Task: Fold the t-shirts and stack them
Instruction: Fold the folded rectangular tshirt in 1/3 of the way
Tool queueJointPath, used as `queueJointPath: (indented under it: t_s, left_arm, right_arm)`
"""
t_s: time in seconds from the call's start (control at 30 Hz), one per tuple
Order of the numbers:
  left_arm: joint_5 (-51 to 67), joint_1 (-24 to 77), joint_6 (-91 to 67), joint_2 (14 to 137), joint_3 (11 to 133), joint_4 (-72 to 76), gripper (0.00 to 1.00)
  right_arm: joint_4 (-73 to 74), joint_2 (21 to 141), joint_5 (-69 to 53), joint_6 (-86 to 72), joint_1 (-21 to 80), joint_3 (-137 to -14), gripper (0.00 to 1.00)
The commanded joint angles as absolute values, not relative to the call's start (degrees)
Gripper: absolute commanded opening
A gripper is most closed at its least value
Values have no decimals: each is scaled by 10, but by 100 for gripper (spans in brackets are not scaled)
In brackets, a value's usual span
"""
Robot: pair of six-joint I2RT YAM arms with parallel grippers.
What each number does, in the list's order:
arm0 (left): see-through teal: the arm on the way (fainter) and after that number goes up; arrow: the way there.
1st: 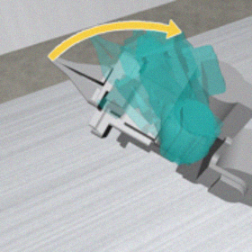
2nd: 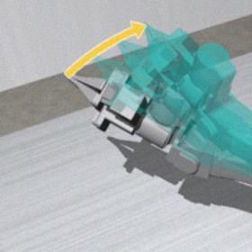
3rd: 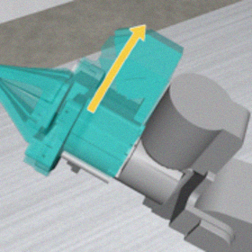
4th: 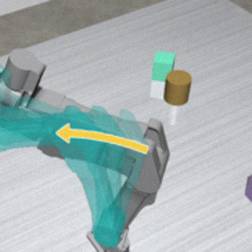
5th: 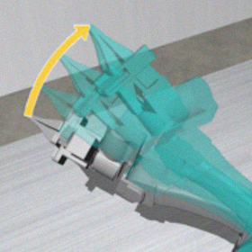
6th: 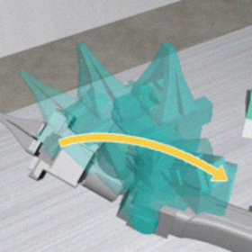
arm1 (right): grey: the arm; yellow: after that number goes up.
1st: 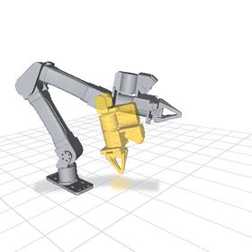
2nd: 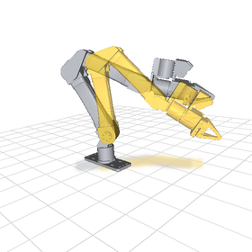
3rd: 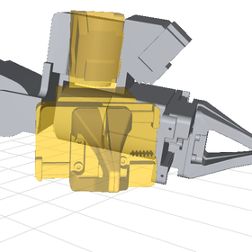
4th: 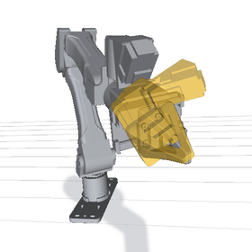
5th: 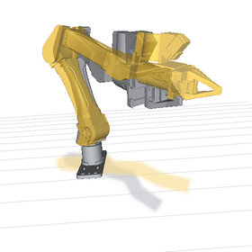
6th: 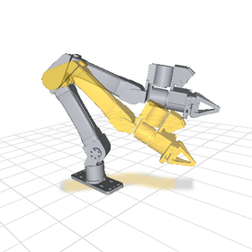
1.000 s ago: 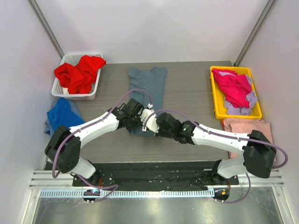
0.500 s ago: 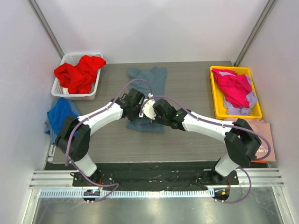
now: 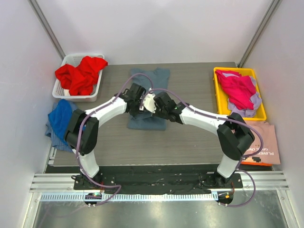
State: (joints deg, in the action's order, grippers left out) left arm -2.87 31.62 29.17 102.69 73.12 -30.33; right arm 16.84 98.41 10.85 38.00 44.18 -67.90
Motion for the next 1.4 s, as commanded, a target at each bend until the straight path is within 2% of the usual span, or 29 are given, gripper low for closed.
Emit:
queueJointPath:
  t_s: [0.0, 0.6, 0.67, 0.7, 0.8, 0.83, 0.93, 1.03, 1.37]
  left_arm:
    - [-43, 308, 307, 1048, 763, -288, 0]
    - [-63, 286, 307, 1107, 833, -282, 0]
    - [-67, 285, 306, 1114, 838, -280, 5]
    - [-70, 286, 307, 1115, 840, -277, 9]
    - [-79, 285, 301, 1119, 842, -261, 27]
    - [-84, 285, 299, 1120, 842, -251, 32]
    - [-105, 285, 284, 1121, 843, -222, 33]
    - [-126, 285, 268, 1116, 841, -187, 34]
    - [-250, 285, 264, 1105, 845, -74, 38]
  right_arm:
    - [141, 1004, 105, 391, 424, -729, 1]
    - [127, 1092, 103, 392, 388, -808, 1]
    - [122, 1103, 111, 388, 387, -812, 2]
    - [121, 1107, 113, 388, 386, -812, 3]
    - [110, 1112, 126, 388, 387, -807, 21]
    - [101, 1113, 128, 387, 387, -802, 34]
    - [84, 1112, 135, 381, 387, -797, 46]
    - [75, 1114, 146, 375, 387, -799, 50]
    - [32, 1141, 206, 371, 387, -814, 52]
